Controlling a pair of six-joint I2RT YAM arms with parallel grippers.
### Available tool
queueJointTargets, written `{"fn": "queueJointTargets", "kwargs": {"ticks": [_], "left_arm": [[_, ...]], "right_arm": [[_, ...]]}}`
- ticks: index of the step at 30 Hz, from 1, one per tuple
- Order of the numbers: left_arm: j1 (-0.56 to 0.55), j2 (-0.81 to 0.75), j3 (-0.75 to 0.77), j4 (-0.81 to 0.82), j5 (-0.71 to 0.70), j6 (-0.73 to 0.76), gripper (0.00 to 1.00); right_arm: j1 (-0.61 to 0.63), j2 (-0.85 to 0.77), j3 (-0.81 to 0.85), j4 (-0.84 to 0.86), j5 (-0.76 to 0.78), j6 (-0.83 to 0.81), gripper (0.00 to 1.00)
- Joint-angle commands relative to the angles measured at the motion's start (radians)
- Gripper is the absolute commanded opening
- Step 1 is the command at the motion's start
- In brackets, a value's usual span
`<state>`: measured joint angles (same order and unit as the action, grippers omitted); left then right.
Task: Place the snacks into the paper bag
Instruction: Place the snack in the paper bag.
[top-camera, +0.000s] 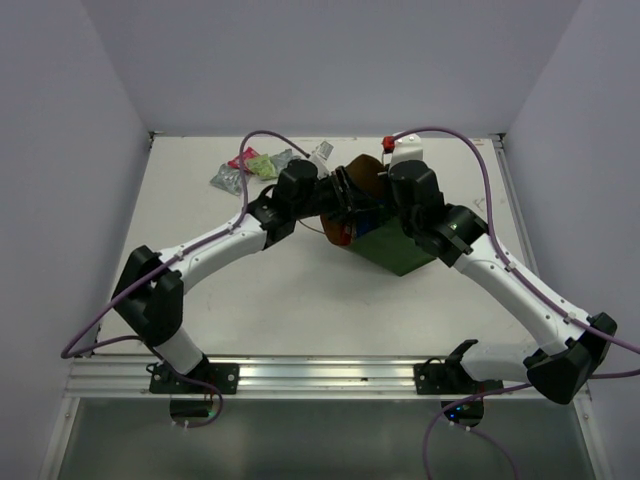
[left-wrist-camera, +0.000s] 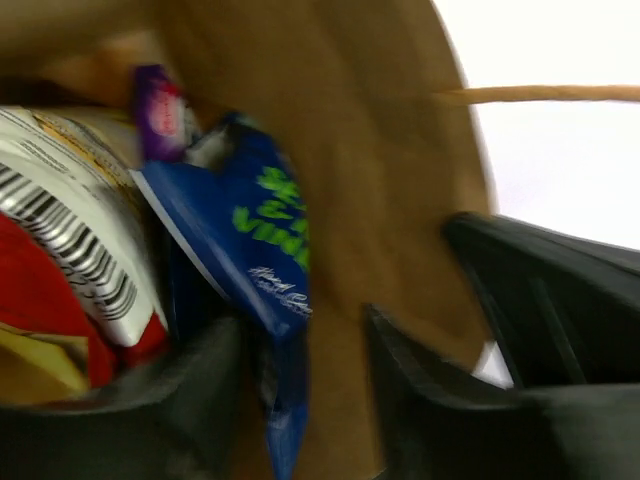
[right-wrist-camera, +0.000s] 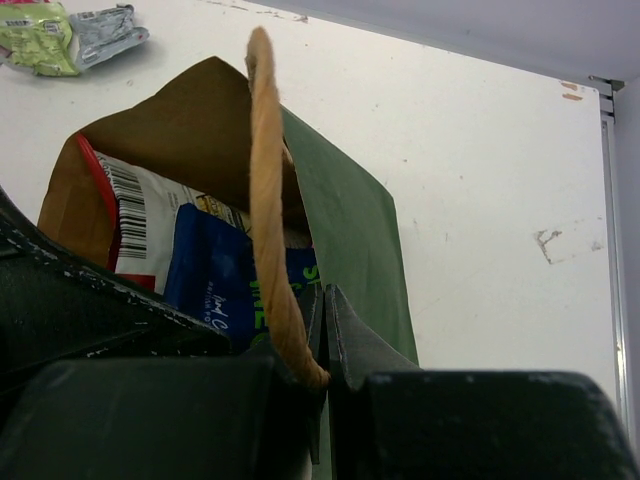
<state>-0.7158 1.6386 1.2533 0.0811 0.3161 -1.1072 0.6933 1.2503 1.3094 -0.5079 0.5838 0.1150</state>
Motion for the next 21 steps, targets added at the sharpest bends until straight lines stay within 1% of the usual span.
{"fn": "queueJointTargets", "kwargs": {"ticks": [1,5,6,9,11,12,14,15,19,21], "left_arm": [[-0.001,-0.072,0.099,-0.213,-0.141,0.171,0.62],[-0.001,-0.106,0.214,-0.360,-0.202,0.257,0.82],[-0.001,-0.106,0.239,-0.385,-0.215,0.257,0.82],[-0.001,-0.152,0.337,-0.486,-0.281,0.343,0.89],[-0.001,-0.169,0.408,-0.541,-0.348,0.378,0.90],[-0.002,-0.180,0.429,-0.605,-0.373,0.409,0.90],[-0.001,-0.183,0.486,-0.677,-0.448,0.431,0.90],[-0.001,-0.187,0.495,-0.742,-0.472,0.438,0.90],[0.001,-0.215,0.469,-0.852,-0.578,0.463,0.90],[0.001,-0.217,0.457,-0.903,-0.584,0.480,0.89]], "right_arm": [[-0.001,-0.031,0.048,0.062,0.011,0.006,0.00],[-0.002,-0.031,0.051,0.062,0.011,0.003,0.00],[-0.002,-0.031,0.051,0.062,0.011,0.003,0.00],[0.000,-0.031,0.051,0.062,0.011,0.003,0.00],[-0.001,-0.031,0.053,0.058,0.008,0.006,0.00],[-0.002,-0.031,0.054,0.058,0.007,0.006,0.00],[0.000,-0.028,0.054,0.057,0.007,0.006,0.00],[-0.001,-0.028,0.056,0.057,0.007,0.008,0.00],[-0.002,-0.026,0.062,0.049,0.005,0.006,0.00],[-0.001,-0.025,0.067,0.046,0.005,0.006,0.00]]}}
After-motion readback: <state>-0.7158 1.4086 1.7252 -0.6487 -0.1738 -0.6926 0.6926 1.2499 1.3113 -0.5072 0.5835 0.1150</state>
